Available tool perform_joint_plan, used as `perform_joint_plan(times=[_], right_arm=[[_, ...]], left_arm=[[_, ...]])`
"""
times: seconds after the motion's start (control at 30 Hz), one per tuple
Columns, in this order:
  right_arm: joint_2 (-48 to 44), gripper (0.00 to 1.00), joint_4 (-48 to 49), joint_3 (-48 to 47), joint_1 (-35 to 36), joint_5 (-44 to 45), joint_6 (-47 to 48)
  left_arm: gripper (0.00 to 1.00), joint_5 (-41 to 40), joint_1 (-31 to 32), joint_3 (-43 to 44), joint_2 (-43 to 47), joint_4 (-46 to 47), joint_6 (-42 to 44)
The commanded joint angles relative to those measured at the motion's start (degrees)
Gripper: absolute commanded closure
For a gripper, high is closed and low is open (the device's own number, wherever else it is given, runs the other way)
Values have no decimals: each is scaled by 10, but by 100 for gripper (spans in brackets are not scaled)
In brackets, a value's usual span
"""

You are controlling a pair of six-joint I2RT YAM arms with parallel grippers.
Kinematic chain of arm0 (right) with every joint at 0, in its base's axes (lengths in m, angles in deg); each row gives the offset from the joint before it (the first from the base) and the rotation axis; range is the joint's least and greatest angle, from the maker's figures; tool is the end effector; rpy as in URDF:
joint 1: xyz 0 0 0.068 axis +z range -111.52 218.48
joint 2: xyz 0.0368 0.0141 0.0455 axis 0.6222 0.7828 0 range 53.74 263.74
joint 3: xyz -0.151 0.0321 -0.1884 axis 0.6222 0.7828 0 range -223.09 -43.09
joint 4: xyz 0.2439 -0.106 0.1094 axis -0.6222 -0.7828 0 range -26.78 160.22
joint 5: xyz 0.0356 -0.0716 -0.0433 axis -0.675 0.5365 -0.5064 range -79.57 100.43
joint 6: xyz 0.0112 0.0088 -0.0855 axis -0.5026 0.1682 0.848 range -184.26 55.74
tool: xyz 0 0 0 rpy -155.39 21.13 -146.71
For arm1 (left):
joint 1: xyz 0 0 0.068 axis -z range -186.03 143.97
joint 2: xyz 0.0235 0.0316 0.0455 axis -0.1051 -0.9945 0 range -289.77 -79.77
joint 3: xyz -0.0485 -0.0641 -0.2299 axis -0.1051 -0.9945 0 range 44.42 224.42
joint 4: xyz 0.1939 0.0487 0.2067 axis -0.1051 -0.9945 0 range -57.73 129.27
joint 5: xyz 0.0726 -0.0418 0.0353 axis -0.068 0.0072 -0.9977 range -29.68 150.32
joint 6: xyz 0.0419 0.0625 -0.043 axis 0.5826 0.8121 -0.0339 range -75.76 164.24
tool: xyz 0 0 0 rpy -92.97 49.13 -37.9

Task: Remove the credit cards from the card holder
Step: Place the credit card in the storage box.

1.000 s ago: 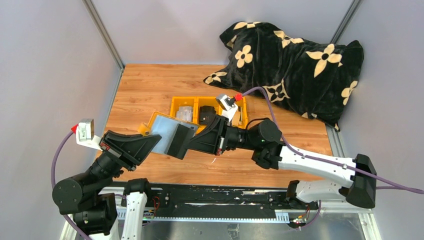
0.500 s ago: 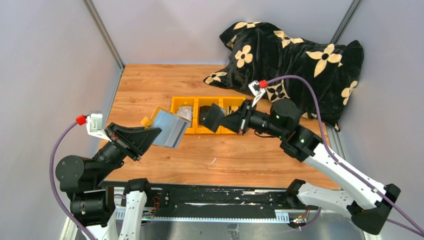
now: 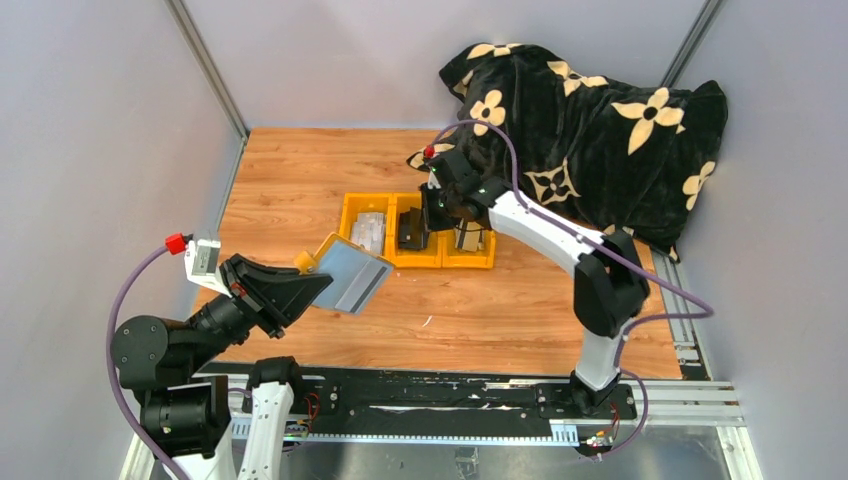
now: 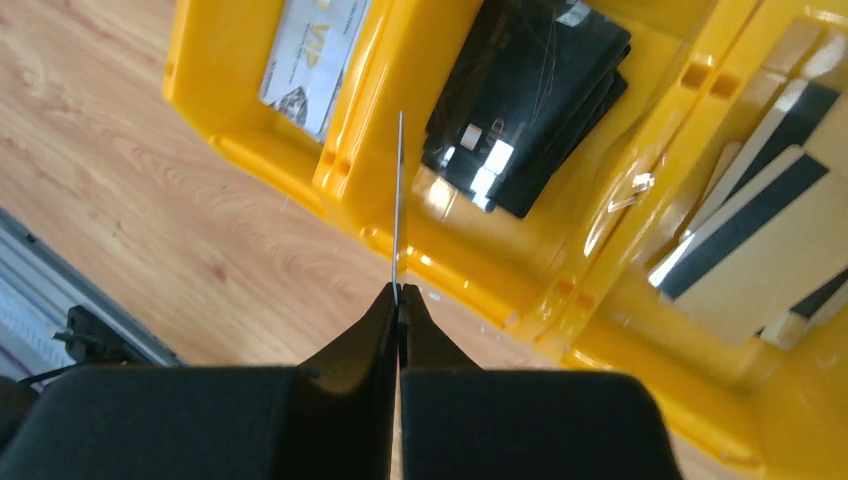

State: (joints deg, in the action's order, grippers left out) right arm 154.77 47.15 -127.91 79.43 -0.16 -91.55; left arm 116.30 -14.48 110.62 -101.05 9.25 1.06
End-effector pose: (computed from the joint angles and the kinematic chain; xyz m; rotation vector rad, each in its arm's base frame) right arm 0.3374 0.3114 0.2298 -0.3872 2.3517 0.8157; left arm 0.0747 -0.0532 0.4633 0.2349 1.5095 -1.1252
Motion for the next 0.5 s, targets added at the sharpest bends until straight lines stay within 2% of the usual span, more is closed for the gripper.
perform_joint_plan(times=[0.0,0.4,0.47], right_arm=[[67,100,-48,-88,-15,8,28],[240,100,-54,-212,-29,-45,12],[253,92,-56,-223,-29,-42,9]], left_arm=[[100,28,1,10,12,25,4],[100,35,1,11,19,46,-13],[100,37,1,15,19,49,-15]])
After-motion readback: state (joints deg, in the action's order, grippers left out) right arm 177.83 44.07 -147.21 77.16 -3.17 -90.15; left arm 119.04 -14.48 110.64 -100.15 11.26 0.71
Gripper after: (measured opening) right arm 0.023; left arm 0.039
